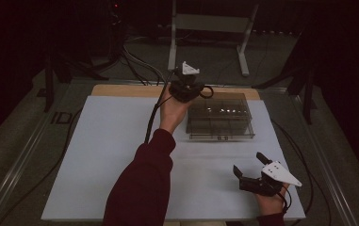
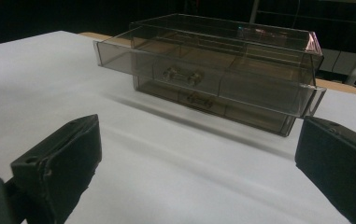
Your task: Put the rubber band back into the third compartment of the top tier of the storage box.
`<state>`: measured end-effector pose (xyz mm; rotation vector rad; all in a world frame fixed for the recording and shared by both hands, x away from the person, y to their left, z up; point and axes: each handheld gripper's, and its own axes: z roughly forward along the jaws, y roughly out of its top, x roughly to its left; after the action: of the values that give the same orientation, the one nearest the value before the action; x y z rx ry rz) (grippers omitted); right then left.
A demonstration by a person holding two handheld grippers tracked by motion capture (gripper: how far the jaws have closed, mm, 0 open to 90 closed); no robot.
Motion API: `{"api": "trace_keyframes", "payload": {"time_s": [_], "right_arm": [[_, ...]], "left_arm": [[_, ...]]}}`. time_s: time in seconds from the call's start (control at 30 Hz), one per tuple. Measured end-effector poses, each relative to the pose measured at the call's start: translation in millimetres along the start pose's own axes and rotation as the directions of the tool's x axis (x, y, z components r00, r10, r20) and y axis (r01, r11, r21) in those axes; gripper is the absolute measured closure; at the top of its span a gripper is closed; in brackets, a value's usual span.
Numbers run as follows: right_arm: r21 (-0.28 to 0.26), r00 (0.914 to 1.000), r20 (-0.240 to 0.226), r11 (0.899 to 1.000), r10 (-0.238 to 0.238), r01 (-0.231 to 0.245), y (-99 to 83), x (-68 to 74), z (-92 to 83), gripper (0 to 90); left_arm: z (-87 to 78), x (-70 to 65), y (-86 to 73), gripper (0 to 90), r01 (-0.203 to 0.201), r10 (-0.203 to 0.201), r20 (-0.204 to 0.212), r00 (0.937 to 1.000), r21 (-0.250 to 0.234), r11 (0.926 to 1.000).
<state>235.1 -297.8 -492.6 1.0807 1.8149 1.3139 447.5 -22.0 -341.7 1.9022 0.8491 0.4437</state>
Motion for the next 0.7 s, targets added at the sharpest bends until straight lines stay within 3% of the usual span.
{"api": "trace_keyframes", "payload": {"time_s": [0.2,0.7], "right_arm": [[-0.002,1.0000,-0.002,1.000,0.001,-0.001,0.1,-0.5,-0.1,1.2],[-0.002,0.9999,-0.003,1.000,0.010,-0.010,-0.5,-1.8,0.6,1.2]], "left_arm": [[10.8,-8.6,1.5,88.1,0.004,-0.004,0.030,0.9996,0.003,1.0000],[28.4,-25.2,6.7,88.1,-0.006,0.005,0.059,0.9983,0.009,0.9999]]}}
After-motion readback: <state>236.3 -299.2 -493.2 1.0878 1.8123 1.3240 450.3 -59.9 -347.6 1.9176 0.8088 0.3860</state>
